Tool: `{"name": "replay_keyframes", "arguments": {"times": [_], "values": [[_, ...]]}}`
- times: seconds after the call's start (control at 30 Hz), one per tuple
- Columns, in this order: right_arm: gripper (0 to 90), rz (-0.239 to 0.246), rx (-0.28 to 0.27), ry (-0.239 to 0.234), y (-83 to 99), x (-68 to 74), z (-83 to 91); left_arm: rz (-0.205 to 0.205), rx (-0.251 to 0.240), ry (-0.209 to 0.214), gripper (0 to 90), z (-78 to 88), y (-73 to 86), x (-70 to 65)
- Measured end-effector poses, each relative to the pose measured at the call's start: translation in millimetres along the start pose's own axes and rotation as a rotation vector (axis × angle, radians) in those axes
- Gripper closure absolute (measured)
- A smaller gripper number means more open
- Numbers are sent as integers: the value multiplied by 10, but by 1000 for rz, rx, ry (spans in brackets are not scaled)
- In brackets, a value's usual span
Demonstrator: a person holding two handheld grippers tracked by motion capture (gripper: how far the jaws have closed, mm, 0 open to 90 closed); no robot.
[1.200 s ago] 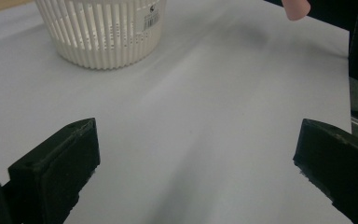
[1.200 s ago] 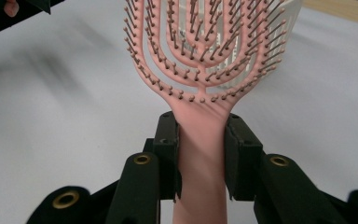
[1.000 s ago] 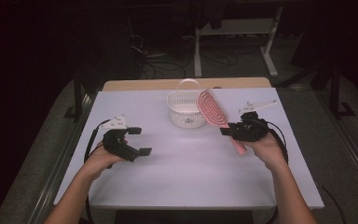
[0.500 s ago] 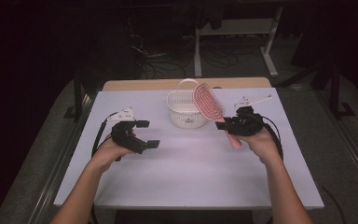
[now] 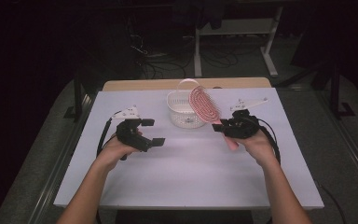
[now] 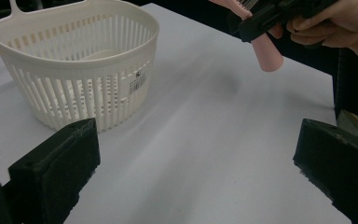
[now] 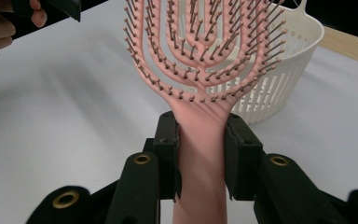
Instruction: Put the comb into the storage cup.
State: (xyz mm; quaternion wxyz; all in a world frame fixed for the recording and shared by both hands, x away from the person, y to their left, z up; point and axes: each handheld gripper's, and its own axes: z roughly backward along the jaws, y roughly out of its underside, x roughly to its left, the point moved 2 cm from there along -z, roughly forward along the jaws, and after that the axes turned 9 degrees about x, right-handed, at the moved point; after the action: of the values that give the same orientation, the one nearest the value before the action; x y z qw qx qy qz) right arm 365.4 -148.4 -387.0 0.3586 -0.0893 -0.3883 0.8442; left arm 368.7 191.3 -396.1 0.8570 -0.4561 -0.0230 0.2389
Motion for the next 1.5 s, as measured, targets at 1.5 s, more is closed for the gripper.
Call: {"name": "replay_keyframes", "arguments": {"times": [1.5], "values": [[685, 112, -28, -57, -116, 489, -219, 11, -12, 40, 0, -58, -80, -191]]}}
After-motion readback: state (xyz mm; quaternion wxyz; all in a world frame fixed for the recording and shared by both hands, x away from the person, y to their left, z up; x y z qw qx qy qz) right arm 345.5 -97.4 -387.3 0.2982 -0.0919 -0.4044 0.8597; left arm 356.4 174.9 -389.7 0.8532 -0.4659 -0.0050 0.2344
